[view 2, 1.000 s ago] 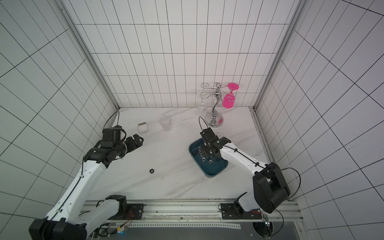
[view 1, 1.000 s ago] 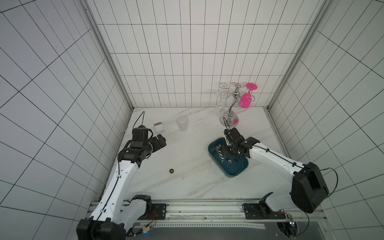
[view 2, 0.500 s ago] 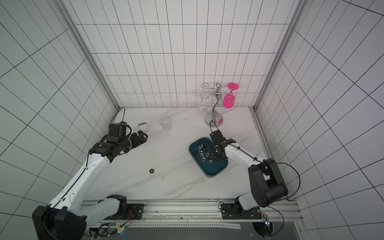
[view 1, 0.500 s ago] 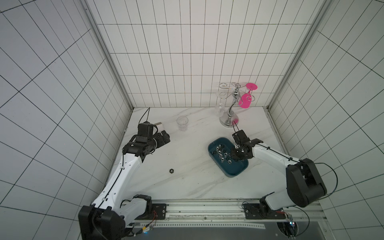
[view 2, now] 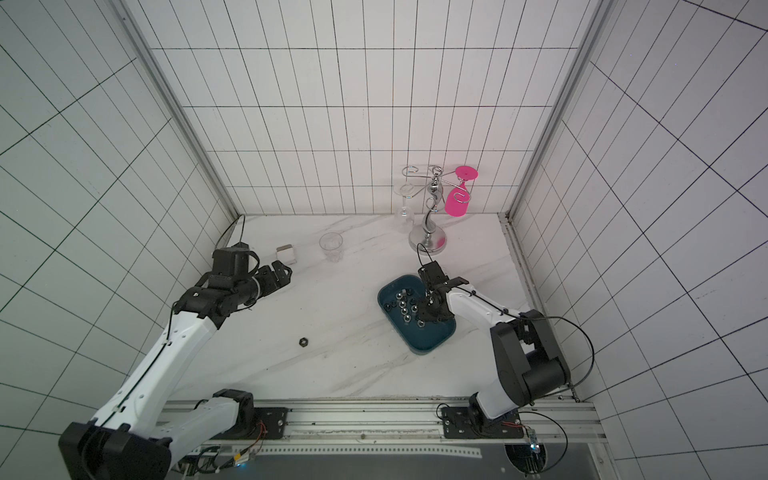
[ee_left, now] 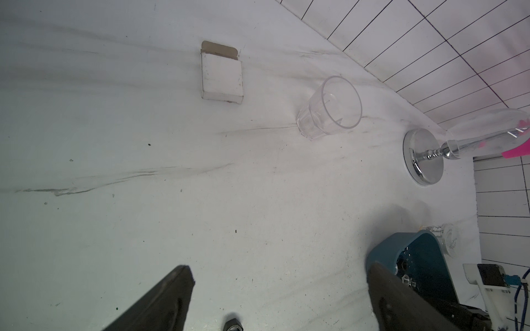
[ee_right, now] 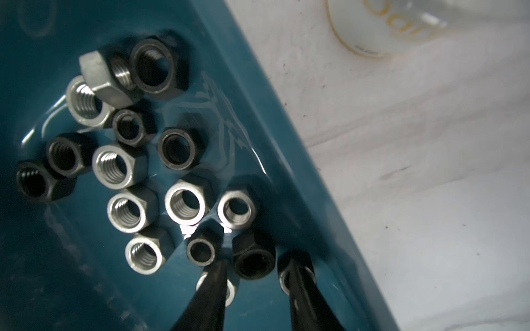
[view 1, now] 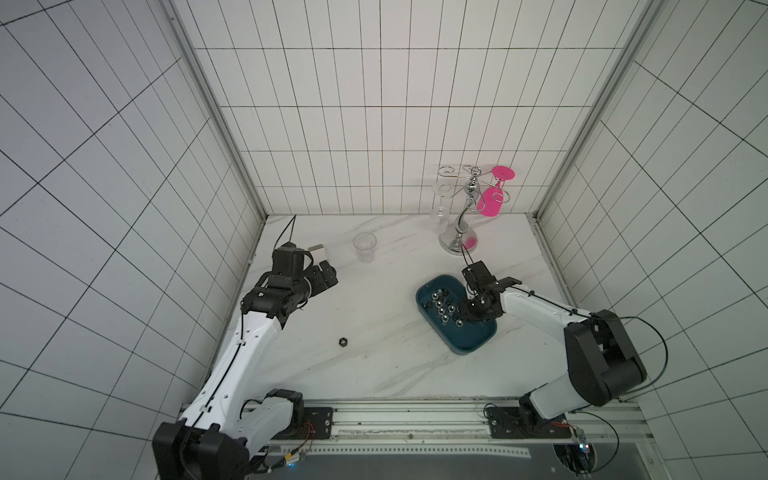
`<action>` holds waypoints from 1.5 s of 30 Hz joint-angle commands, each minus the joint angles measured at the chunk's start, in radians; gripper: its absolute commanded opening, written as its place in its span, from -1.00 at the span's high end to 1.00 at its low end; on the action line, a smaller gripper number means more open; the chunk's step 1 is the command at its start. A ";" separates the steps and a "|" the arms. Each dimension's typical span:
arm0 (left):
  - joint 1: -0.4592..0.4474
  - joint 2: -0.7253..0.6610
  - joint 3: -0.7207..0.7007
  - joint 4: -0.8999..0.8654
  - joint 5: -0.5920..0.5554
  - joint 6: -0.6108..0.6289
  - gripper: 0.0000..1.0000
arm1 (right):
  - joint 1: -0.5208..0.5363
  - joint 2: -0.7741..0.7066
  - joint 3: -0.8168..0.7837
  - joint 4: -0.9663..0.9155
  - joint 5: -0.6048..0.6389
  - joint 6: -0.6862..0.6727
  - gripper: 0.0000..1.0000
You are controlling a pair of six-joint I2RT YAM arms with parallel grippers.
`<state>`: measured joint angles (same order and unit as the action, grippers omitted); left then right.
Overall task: Put the nuts on the desktop into the storage box
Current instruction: Place the nut in the storage box, then pick up the nut from the center of the board.
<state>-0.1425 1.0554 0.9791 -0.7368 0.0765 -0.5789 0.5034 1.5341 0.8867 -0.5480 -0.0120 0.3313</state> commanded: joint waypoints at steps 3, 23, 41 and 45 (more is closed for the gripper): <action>0.002 -0.043 0.011 -0.007 -0.037 0.031 -0.97 | 0.014 -0.076 0.034 -0.031 0.002 -0.005 0.14; 0.337 -0.122 -0.052 -0.119 0.025 0.115 -0.97 | 0.698 0.318 0.506 0.097 -0.029 -0.133 -0.36; 0.416 -0.146 -0.037 -0.166 0.042 0.135 -0.97 | 0.785 0.670 0.823 0.020 -0.022 -0.211 -0.37; 0.417 -0.147 -0.037 -0.167 0.045 0.134 -0.96 | 0.787 0.705 0.850 0.017 -0.010 -0.213 -0.35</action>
<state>0.2699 0.9199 0.9306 -0.8997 0.1127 -0.4587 1.2823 2.2127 1.6978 -0.5056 -0.0399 0.1310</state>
